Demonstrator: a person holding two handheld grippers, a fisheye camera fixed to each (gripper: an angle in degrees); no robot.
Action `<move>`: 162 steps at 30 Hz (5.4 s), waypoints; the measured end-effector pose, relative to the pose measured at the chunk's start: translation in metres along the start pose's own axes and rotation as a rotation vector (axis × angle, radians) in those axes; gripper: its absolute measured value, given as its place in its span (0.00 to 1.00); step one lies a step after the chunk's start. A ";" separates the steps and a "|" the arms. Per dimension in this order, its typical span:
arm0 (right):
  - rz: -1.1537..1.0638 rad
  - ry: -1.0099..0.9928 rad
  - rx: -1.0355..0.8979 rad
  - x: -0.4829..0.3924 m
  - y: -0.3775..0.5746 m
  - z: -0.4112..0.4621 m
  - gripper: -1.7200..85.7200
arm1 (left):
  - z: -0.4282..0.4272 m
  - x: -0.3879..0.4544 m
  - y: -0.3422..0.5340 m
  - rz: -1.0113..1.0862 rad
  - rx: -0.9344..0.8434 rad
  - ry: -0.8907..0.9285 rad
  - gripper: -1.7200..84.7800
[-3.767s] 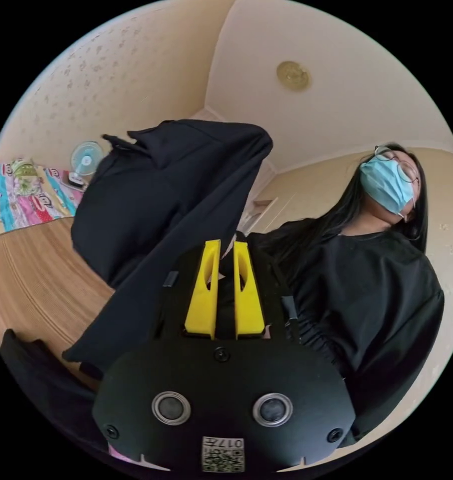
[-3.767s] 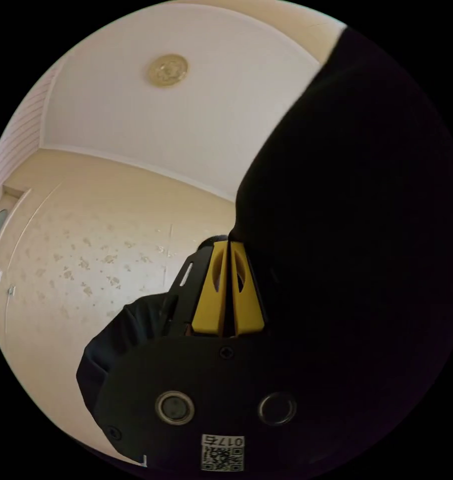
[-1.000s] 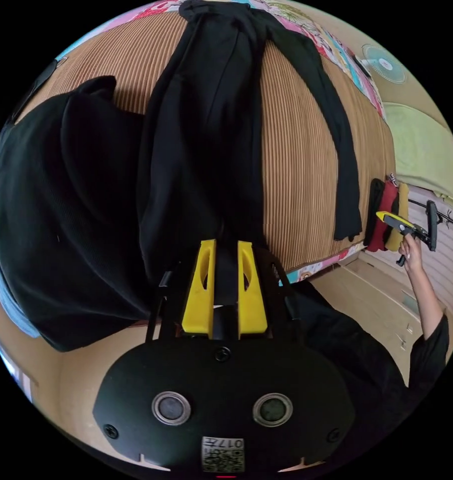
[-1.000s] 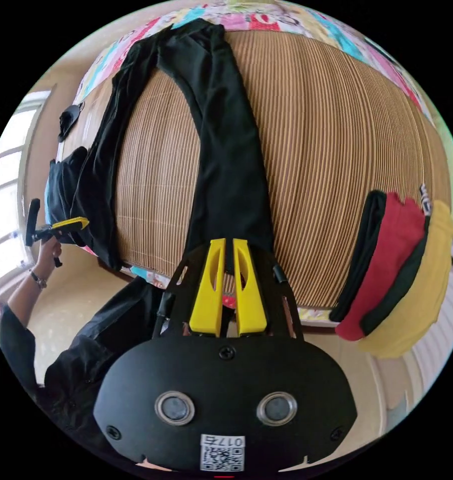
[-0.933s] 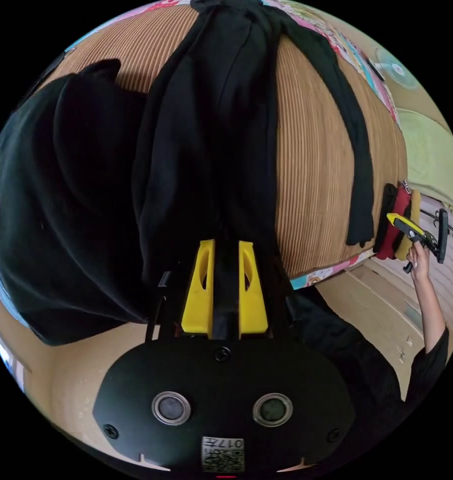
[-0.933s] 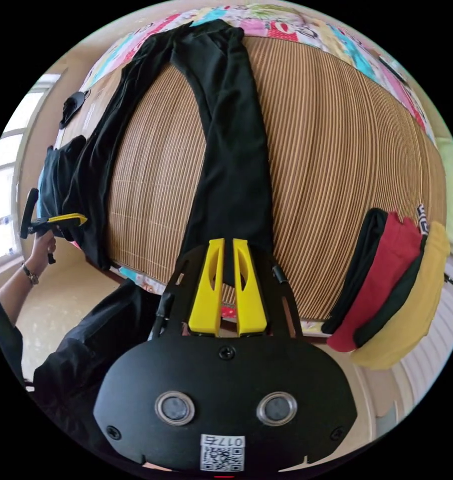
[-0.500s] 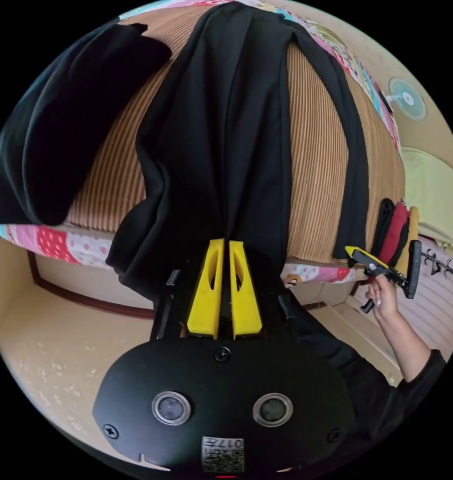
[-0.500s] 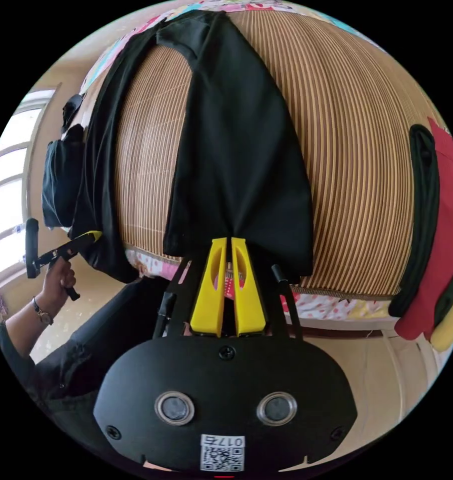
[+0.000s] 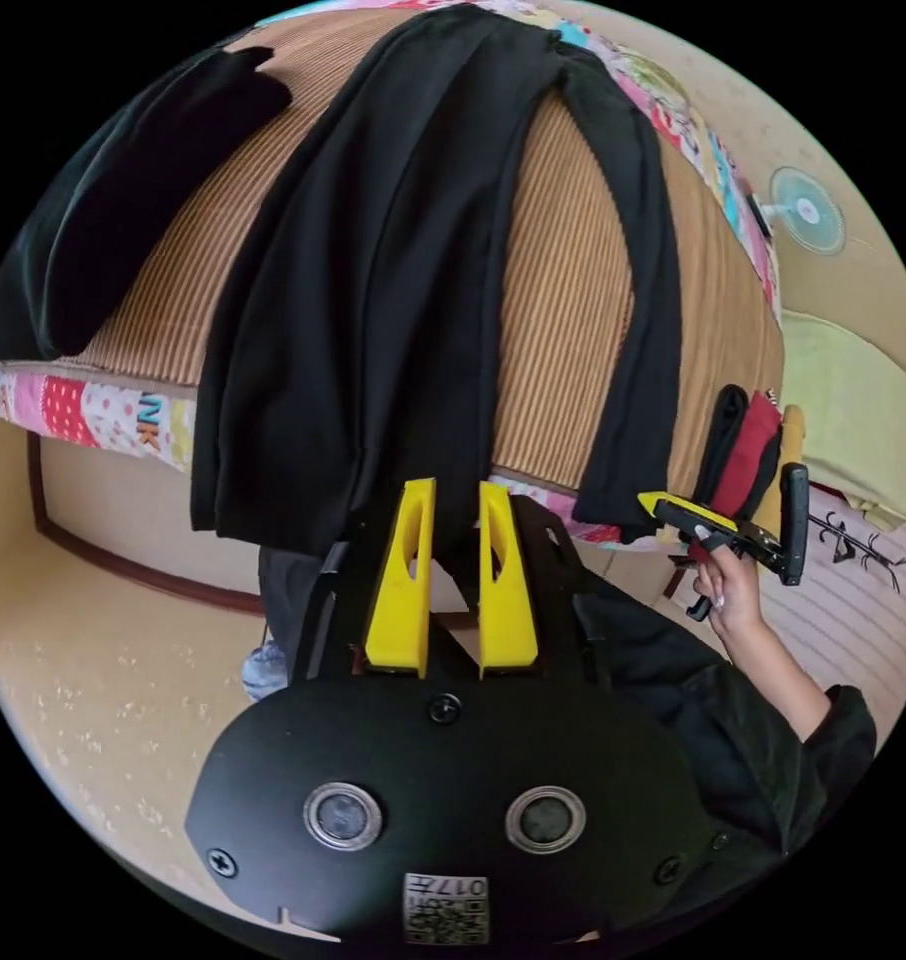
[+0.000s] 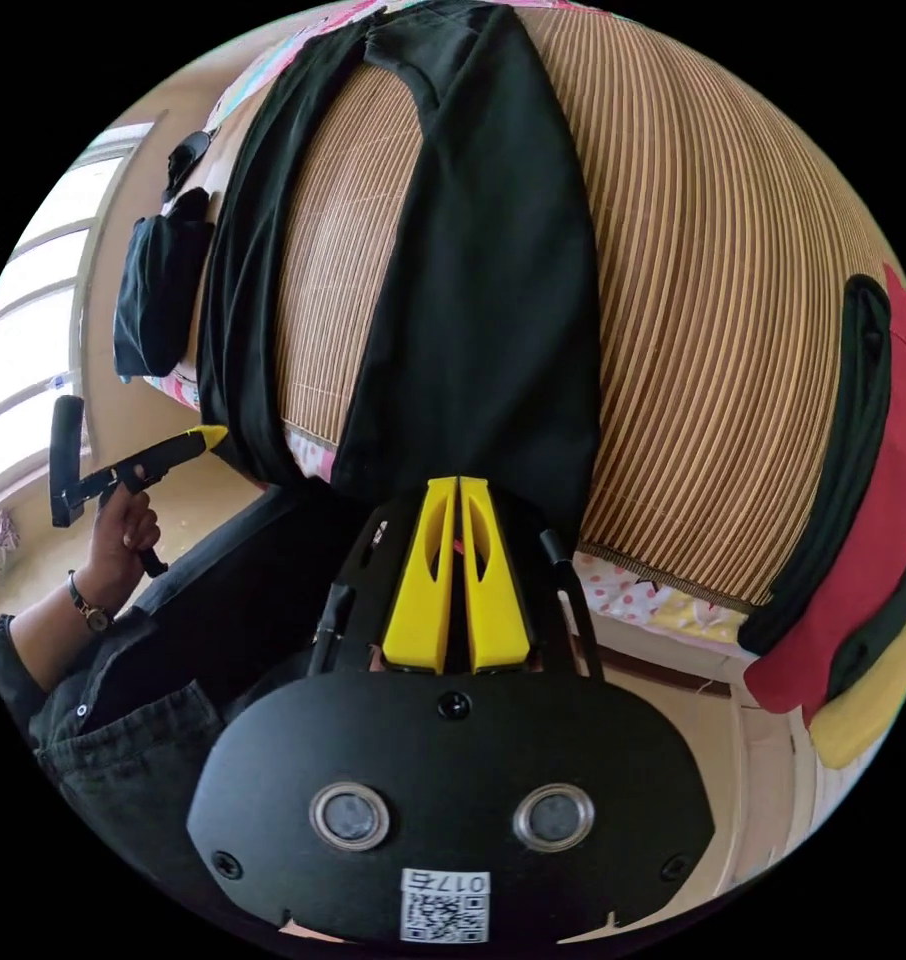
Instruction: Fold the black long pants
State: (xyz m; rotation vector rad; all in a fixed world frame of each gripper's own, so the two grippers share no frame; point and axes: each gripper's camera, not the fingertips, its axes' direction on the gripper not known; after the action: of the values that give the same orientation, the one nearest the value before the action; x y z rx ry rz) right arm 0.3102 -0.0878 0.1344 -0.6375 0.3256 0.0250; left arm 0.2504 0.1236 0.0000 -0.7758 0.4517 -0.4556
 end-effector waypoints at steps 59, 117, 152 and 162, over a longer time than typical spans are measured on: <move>0.271 -0.358 0.151 0.084 -0.065 -0.186 0.17 | 0.052 -0.055 0.033 0.337 0.014 0.722 0.02; 0.091 -0.129 0.252 -0.207 0.057 -0.101 0.11 | -0.058 -0.388 -0.095 0.062 0.280 0.343 0.14; 0.144 0.304 0.481 -0.287 -0.309 -0.224 0.07 | -0.011 -0.396 -0.089 0.164 0.065 0.423 0.02; -0.052 0.193 0.602 -0.313 -0.312 -0.227 0.03 | -0.029 -0.397 -0.084 0.183 0.034 0.489 0.02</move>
State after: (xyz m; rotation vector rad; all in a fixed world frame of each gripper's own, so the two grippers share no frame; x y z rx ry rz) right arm -0.0147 -0.4483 0.2402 -0.0489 0.4771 -0.1798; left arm -0.1057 0.2702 0.1304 -0.5790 0.9600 -0.4790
